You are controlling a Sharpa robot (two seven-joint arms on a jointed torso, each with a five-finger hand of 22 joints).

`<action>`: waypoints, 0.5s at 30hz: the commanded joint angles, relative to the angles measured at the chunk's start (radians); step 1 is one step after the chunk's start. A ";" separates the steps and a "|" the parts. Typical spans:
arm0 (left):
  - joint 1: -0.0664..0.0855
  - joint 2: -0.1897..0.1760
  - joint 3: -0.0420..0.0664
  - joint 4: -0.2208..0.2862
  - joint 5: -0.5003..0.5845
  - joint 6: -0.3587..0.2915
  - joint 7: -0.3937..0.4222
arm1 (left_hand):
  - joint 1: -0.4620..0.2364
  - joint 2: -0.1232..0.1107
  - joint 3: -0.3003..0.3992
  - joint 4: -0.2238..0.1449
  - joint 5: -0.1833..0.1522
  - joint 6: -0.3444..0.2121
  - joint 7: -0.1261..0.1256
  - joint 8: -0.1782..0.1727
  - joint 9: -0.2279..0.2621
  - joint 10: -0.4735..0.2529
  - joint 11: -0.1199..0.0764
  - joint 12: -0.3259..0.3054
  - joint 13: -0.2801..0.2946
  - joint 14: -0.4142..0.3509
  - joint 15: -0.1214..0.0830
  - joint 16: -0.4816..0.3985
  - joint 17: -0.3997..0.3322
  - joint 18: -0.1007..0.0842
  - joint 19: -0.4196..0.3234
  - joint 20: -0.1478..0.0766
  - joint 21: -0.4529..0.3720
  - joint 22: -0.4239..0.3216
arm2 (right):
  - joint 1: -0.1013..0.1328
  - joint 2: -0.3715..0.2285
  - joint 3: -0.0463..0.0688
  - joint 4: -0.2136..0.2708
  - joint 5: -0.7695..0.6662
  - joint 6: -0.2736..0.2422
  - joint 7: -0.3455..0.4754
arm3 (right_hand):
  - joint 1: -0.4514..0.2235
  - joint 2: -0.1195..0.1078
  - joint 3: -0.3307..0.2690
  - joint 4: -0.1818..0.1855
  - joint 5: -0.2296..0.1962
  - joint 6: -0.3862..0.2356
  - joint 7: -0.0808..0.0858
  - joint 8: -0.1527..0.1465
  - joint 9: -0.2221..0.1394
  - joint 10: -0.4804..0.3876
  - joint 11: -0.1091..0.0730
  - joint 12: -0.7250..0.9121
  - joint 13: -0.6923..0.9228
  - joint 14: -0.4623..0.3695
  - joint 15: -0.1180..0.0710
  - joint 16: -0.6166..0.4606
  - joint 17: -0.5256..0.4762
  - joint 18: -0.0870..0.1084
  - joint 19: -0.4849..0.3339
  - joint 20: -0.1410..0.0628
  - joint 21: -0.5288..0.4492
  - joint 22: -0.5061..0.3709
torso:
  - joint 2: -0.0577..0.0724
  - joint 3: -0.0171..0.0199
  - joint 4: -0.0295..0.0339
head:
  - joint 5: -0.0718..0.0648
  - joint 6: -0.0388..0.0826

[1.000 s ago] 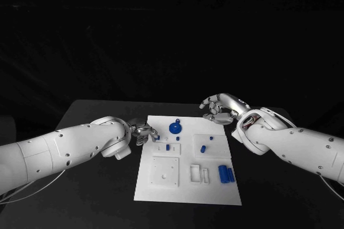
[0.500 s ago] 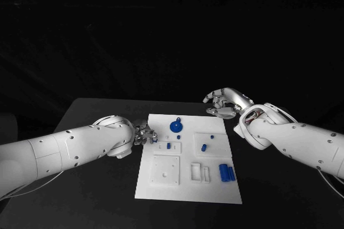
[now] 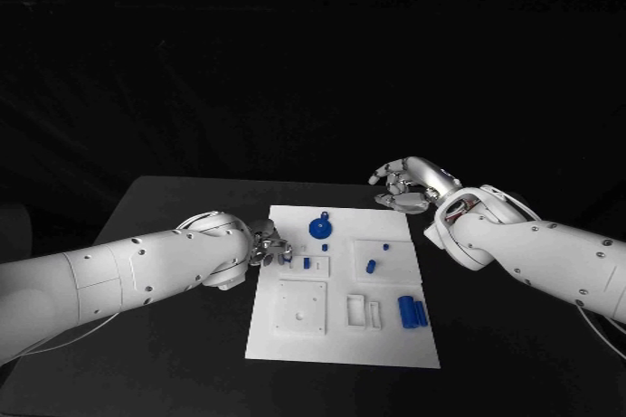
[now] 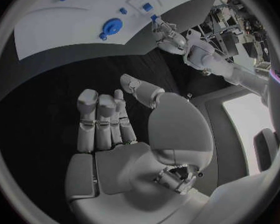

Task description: Assemble the parts on the task board

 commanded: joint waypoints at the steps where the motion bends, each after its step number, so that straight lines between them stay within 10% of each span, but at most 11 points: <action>1: -0.002 0.005 -0.002 0.000 -0.007 0.002 -0.001 | 0.004 0.010 0.074 -0.042 -0.005 0.196 -0.051 0.004 0.000 0.011 -0.004 -0.005 0.001 0.006 -0.007 -0.001 0.002 0.011 0.006 -0.120 0.003 -0.001 | 0.000 0.001 0.001 0.003 -0.001 0.009 0.002 | 0.011 0.001 0.008 -0.001 0.008 -0.006 0.017 -0.004 -0.002 0.000 0.009 0.005 -0.002 0.001 0.007 -0.001 -0.001 0.075 0.000 -0.002 -0.004 0.012 | 0.000 0.0007 -0.0008 | -0.001 -0.002; 15: -0.011 0.020 -0.007 -0.022 -0.010 0.007 -0.006 | 0.002 0.016 0.077 -0.044 -0.008 0.204 -0.053 0.004 0.000 0.016 -0.006 -0.003 0.005 0.012 -0.007 0.003 0.005 0.012 0.010 -0.121 0.005 0.000 | 0.000 0.000 0.001 0.009 -0.001 0.012 0.000 | 0.008 0.003 0.013 -0.009 0.051 -0.003 0.017 -0.004 -0.006 0.000 0.008 0.007 -0.005 0.001 0.006 0.000 -0.002 0.075 0.001 -0.001 -0.004 0.014 | 0.000 0.0009 -0.0001 | -0.002 -0.007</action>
